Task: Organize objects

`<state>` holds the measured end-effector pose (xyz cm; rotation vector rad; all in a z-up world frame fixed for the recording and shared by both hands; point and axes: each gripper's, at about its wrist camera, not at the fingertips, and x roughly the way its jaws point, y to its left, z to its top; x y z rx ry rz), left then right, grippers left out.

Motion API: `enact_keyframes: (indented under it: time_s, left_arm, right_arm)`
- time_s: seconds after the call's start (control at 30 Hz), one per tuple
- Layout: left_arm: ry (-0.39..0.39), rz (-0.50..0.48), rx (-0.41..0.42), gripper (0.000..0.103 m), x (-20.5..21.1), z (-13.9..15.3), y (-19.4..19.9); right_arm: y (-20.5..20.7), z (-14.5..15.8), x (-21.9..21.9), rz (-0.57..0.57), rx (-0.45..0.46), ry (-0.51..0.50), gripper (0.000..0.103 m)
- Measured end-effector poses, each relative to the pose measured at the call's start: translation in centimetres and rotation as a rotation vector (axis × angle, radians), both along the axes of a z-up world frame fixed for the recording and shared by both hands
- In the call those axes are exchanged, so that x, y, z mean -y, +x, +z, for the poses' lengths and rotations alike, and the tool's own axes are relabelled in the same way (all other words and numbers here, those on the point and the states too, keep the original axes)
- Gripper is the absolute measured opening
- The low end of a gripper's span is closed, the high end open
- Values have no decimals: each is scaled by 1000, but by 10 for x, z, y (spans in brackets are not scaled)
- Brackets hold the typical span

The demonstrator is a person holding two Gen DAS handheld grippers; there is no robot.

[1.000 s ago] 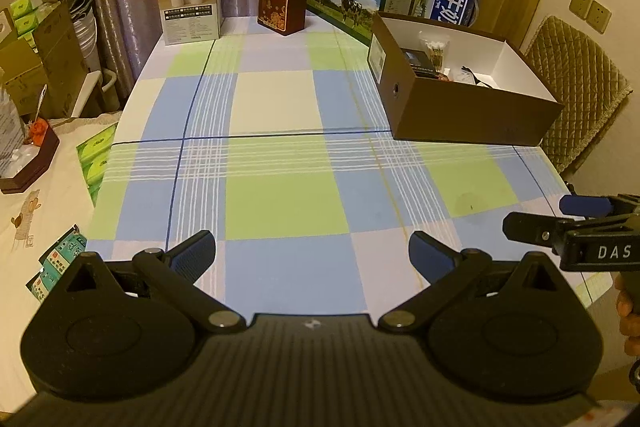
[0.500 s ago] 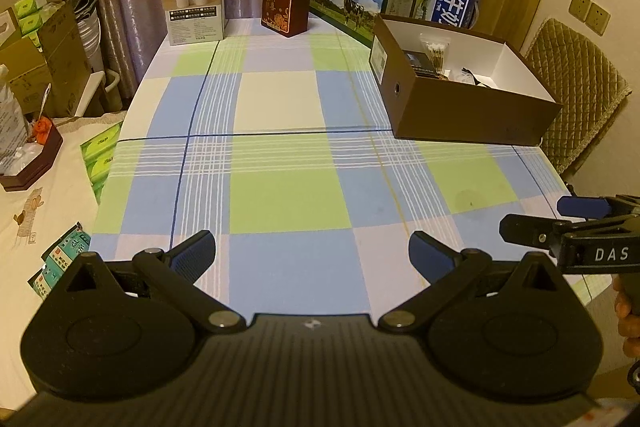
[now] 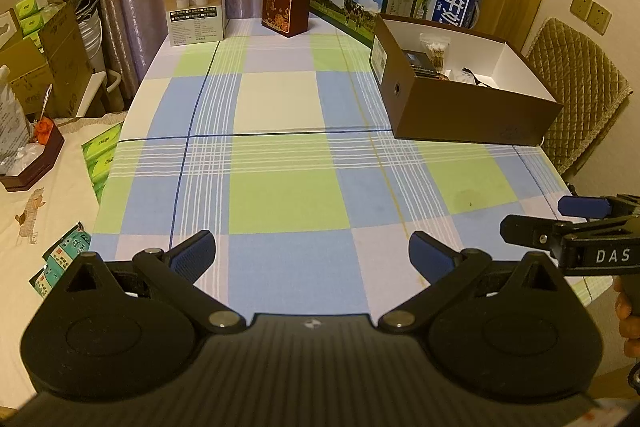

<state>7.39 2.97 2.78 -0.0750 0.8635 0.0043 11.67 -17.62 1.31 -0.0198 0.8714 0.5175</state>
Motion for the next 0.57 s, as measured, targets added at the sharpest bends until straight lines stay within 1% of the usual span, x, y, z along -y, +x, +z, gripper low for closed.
enact_keyframes:
  time_s: [0.57]
  left_arm:
    - [17,23,11,102,1,4,3]
  right_arm:
    - [7,2,-5,27,-1,3,101]
